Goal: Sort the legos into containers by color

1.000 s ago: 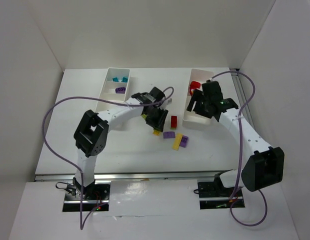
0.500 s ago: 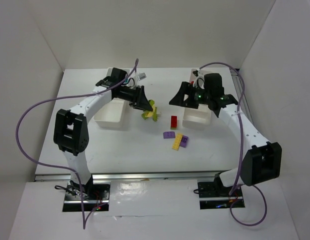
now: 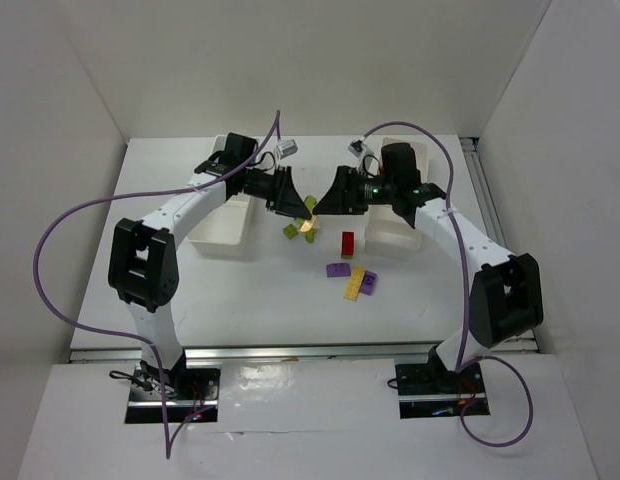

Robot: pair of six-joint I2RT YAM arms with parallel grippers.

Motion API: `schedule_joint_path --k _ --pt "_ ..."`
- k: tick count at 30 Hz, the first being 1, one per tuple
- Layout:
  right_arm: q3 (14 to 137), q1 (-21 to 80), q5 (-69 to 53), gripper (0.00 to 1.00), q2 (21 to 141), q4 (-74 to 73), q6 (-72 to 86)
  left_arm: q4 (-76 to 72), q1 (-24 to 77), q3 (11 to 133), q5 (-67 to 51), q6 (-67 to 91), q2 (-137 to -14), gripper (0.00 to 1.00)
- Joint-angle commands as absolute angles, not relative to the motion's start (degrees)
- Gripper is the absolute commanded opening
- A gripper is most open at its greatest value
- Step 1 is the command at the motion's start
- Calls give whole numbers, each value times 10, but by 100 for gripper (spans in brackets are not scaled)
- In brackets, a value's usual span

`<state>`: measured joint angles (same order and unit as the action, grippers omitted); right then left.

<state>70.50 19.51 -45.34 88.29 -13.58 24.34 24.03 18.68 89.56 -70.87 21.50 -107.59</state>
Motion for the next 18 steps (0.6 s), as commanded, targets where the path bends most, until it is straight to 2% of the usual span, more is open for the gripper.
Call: schedule_joint_path --k 1,8,9,12,14,17,18 --pt "724 201 -509 76 891 -71 249 202 185 895 -752 222 -1049 0" --pt "692 207 -584 60 904 36 306 137 185 882 -777 265 -1043 0" --pt "686 207 -584 52 904 47 325 129 185 882 -782 272 -1038 0" --pt "660 207 -634 44 904 141 389 122 185 882 -787 279 -1038 0" --pt "652 207 -662 34 910 184 411 122 185 882 -788 285 -1043 0" --pt "652 207 -638 18 904 151 401 116 179 888 -782 285 -1049 0" --pt "652 200 -626 16 904 129 380 116 174 893 -772 290 -1049 0"
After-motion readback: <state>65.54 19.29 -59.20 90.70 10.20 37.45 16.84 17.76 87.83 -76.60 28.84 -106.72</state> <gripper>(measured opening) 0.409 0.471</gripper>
